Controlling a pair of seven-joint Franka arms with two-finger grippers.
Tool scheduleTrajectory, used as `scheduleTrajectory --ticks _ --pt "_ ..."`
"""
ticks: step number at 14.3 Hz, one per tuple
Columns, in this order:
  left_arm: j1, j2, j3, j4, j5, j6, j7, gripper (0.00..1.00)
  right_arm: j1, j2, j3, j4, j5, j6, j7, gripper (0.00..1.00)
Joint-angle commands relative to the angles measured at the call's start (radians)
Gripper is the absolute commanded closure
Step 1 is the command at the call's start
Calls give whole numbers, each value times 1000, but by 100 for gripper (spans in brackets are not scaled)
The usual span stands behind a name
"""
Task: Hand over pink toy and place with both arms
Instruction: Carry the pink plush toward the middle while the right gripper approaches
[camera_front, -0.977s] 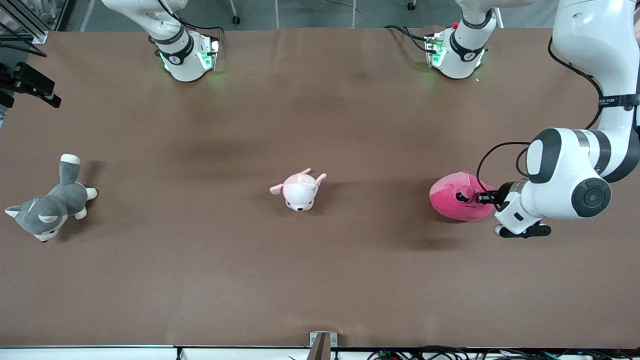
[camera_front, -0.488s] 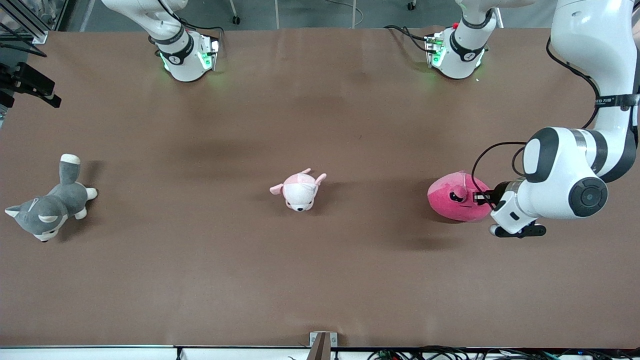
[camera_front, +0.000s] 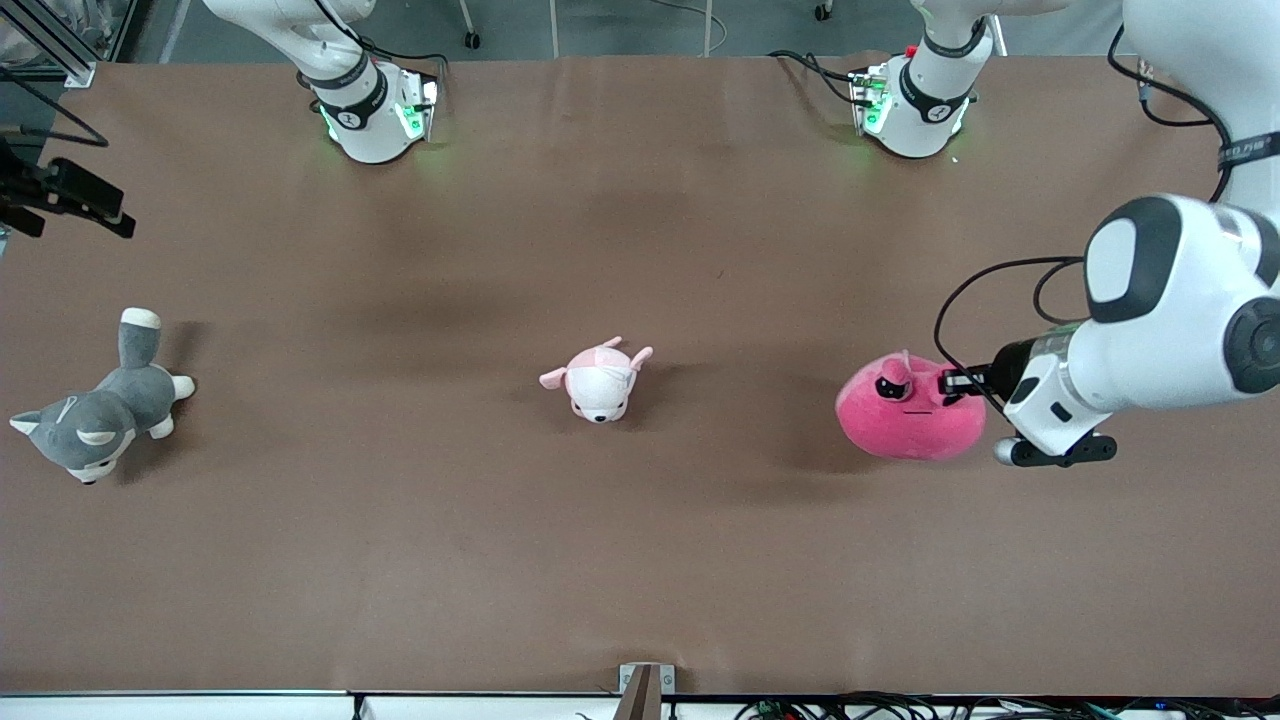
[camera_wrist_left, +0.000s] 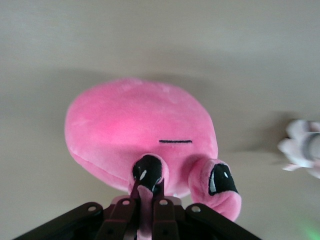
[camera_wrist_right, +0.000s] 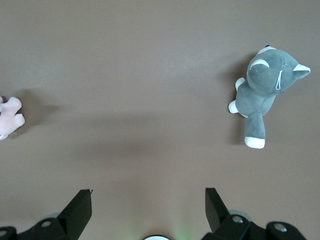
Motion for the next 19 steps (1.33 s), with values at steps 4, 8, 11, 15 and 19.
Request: scheduleTrajectory --ticks 4,8,11,15,19 --pt "-13 28 -253 152 -33 4 -395 100 -24 123 14 8 -34 42 -7 0" --pt "-123 38 -291 180 -35 170 -581 100 -9 126 19 3 30 44 84 0" --pt "-200 65 -288 218 -40 228 -646 100 56 130 19 0 100 61 225 0" --pt "-295 74 -274 224 -38 299 -753 100 214 135 19 2 141 143 580 0" --pt "-396 84 -227 224 -35 349 -802 100 375 163 20 12 144 223 968 0"
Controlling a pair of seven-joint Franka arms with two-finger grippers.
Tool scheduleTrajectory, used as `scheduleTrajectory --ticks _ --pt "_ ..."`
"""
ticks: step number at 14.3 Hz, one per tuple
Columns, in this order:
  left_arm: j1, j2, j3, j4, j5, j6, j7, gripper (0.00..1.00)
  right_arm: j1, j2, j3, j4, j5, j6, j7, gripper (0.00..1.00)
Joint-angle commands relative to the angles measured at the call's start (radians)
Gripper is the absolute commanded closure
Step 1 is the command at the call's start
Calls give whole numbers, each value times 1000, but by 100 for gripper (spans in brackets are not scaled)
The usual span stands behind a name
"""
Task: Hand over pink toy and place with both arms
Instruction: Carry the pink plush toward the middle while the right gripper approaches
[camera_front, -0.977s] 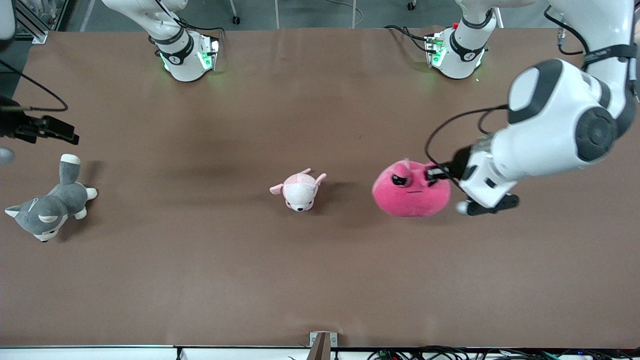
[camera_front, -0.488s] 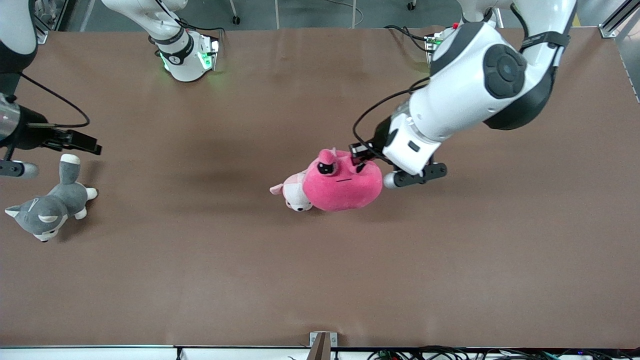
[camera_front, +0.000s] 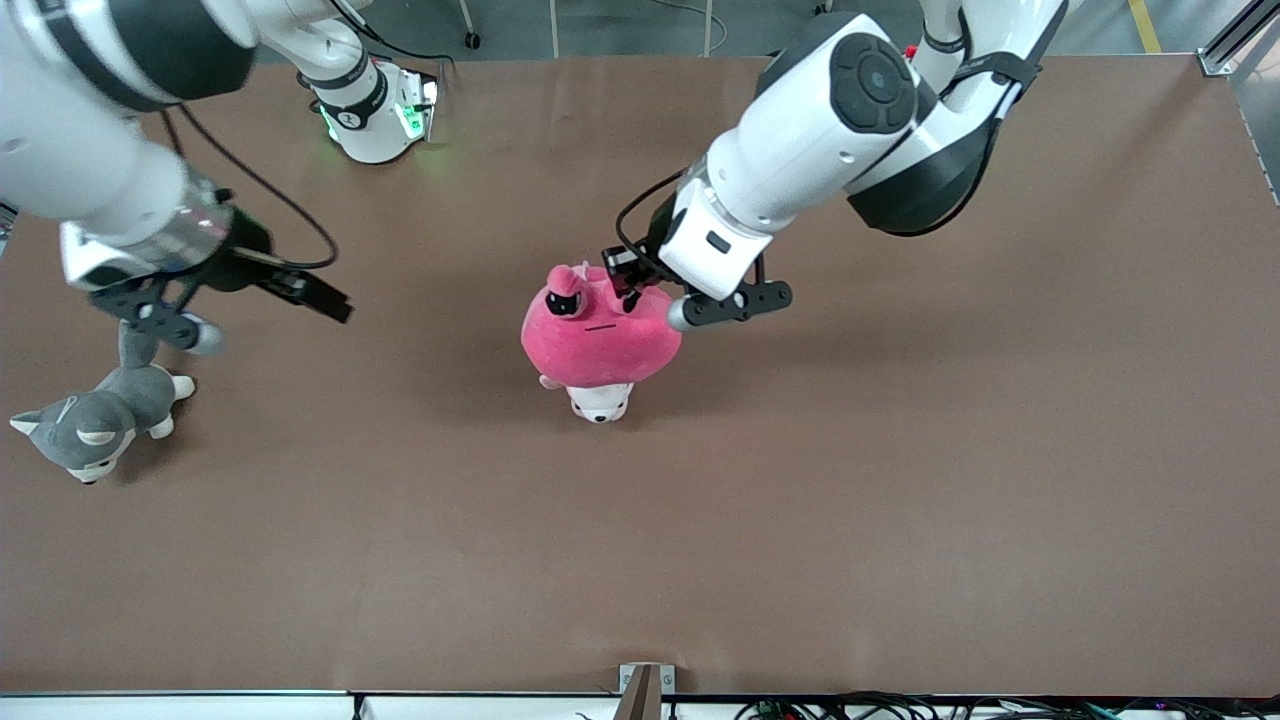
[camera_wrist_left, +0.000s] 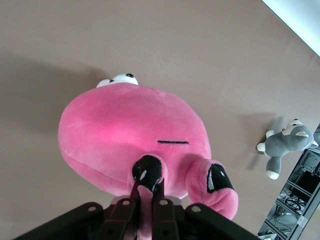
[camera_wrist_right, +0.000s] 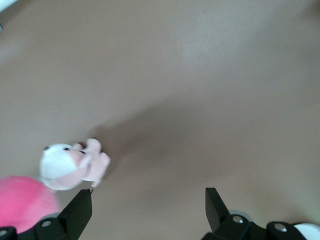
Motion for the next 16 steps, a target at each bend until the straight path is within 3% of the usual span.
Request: scheduleTrajectory --ticks 1,3,5,8,16 --pt "-100 27 68 36 -10 43 -41 100 89 27 -10 22 10 48 240 0" --pt "-201 42 153 36 -11 60 -62 100 134 63 -10 60 23 54 407 0" --pt "-295 47 231 36 -11 95 -79 100 148 112 -10 136 104 54 567 0" --pt "-387 93 308 53 -11 138 -118 100 169 150 -10 183 109 54 605 0" --pt "-398 102 317 59 -11 145 -121 100 160 179 -12 119 89 83 577 0"
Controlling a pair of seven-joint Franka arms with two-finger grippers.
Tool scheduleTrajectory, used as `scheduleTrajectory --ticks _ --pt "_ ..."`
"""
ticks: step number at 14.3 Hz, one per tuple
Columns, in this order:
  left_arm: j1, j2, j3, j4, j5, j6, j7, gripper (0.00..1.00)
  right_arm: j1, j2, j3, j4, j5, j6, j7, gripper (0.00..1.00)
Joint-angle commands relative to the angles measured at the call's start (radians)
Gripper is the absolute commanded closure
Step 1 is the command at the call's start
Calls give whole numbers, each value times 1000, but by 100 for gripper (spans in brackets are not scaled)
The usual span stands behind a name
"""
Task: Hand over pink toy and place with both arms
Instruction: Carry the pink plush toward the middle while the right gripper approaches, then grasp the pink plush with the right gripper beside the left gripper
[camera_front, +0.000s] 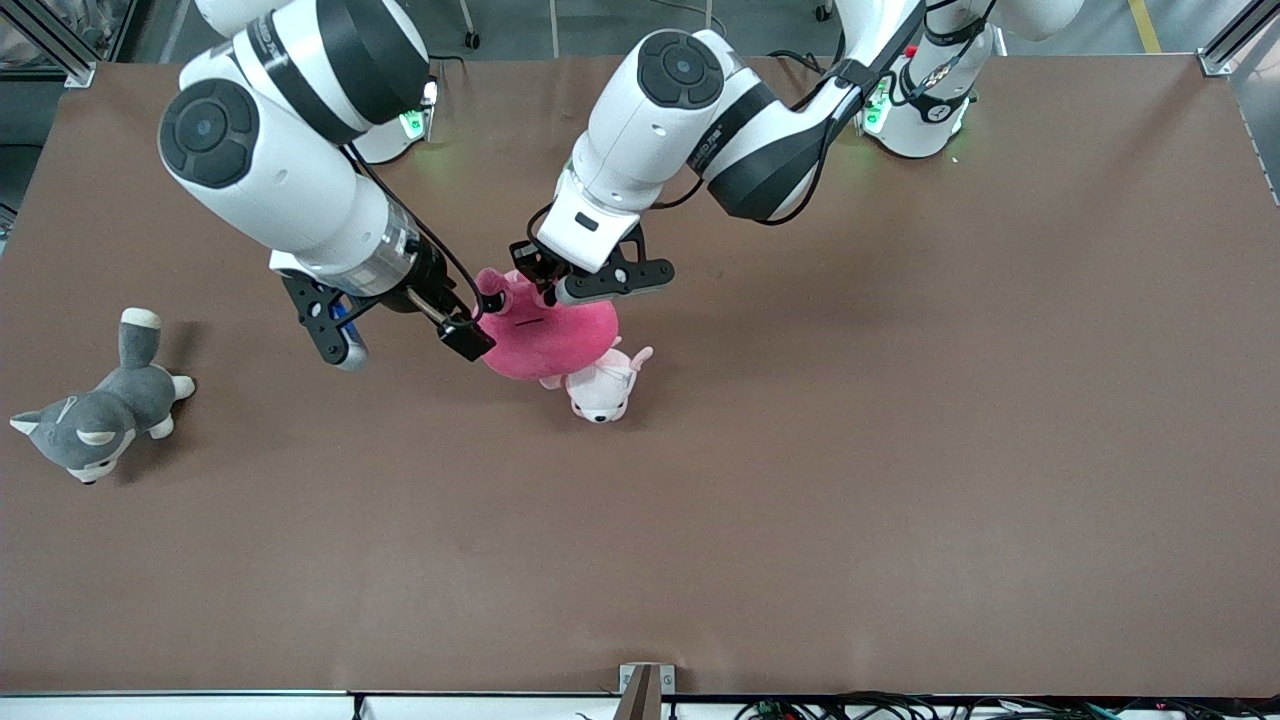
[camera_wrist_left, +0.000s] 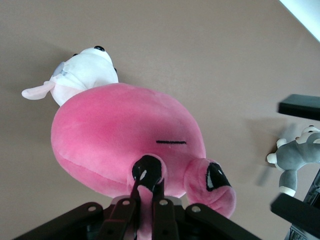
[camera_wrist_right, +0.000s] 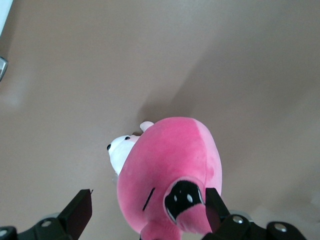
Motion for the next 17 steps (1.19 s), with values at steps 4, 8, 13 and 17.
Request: scheduleTrajectory --ticks 4,8,13,17 --pt "-8 5 9 27 -11 -2 -7 100 11 -16 -3 -75 5 9 3 0" --pt "-8 4 9 26 -11 -2 -7 100 30 -41 -3 -122 5 6 5 0" --pt "-8 5 8 27 -11 -2 -7 100 37 -68 -1 -154 5 3 7 0" --pt "-8 5 8 27 -13 -2 -7 100 50 -84 -1 -173 6 5 7 3"
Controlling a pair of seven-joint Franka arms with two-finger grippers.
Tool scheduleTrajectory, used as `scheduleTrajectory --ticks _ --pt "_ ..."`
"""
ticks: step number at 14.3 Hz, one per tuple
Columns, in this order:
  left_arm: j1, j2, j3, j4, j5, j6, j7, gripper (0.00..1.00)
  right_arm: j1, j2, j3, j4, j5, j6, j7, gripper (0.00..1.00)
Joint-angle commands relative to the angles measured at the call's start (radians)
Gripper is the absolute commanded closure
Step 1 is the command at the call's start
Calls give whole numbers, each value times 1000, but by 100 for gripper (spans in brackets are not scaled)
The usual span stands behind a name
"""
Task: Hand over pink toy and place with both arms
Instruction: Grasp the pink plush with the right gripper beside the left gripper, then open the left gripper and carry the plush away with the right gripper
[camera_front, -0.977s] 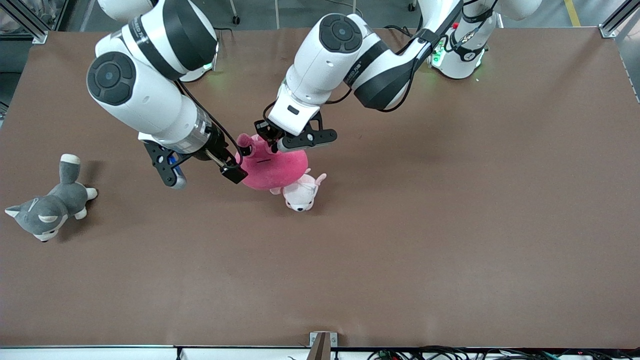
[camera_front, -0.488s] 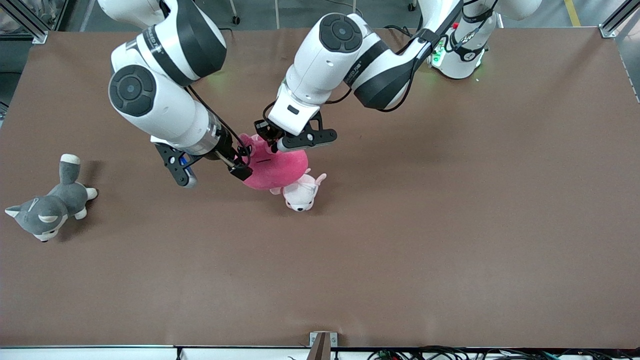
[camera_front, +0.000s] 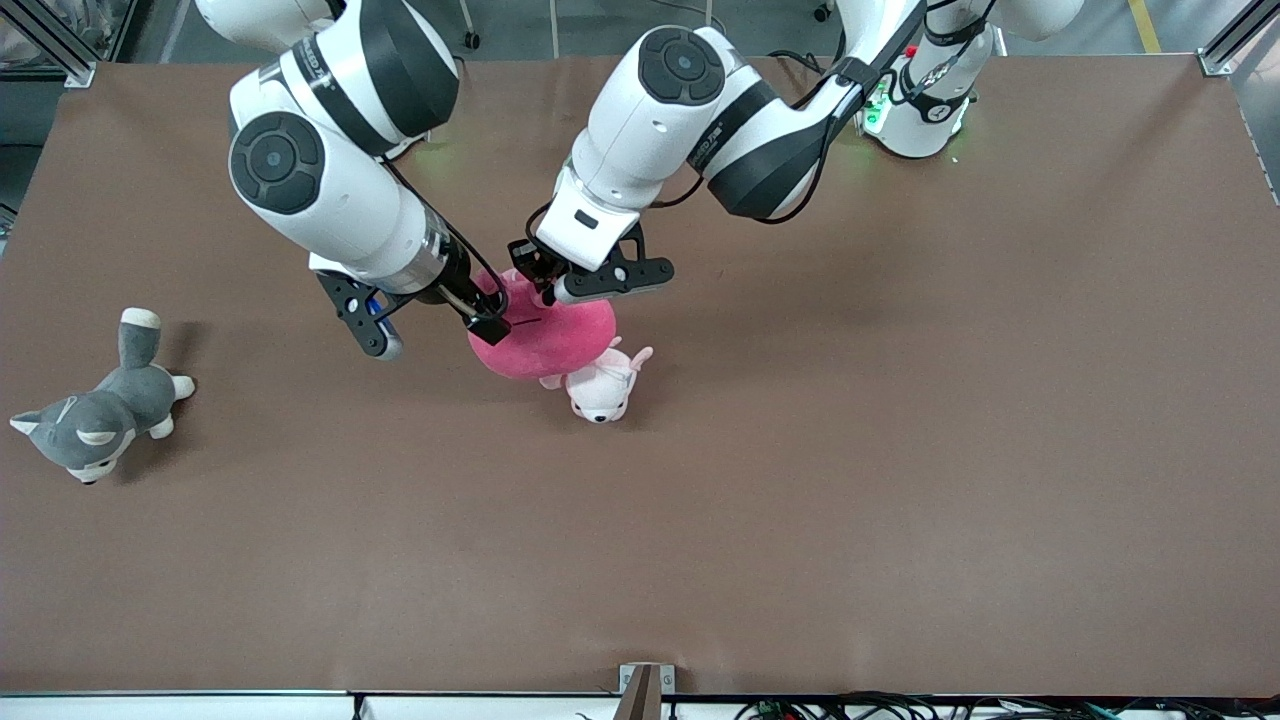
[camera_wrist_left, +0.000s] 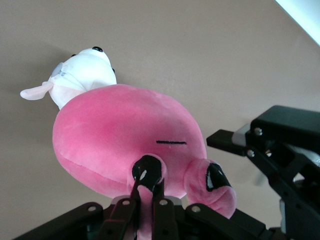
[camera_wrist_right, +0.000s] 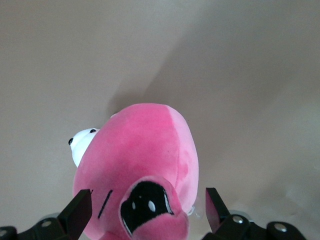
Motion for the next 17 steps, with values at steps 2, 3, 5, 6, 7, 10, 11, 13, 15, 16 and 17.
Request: scheduleTrajectory --ticks 2,3,5,6,7,10,11,13,15,16,17 --pt "-8 5 9 23 -11 -2 -7 100 16 -43 -3 -51 6 12 7 5" --pt "-8 5 9 21 -11 -2 -7 100 19 -43 -3 -53 6 12 7 5" --pt "-8 7 9 23 -11 -2 -7 100 24 -46 -3 -56 6 12 7 11" --pt "-8 7 9 23 -11 -2 -7 100 26 -46 -3 -58 6 12 7 15" --pt "-8 7 9 21 -11 -2 -7 100 26 -46 -1 -58 6 10 7 19" --pt "-8 7 9 23 -11 -2 -7 100 32 -47 -1 -58 8 7 7 29" --pt "-8 5 9 23 -13 -2 -7 100 32 -47 -1 -58 8 6 7 35" --pt "-8 5 9 23 -11 -2 -7 100 32 -49 -1 -58 8 5 0 57" --pt "-8 4 9 23 -11 -2 -7 100 26 -50 -3 -58 11 5 -3 82" --pt "-8 4 9 23 -11 -2 -7 100 23 -50 -3 -56 12 5 0 95" --pt "-8 4 9 23 -11 -2 -7 100 21 -52 -3 -55 12 4 2 99"
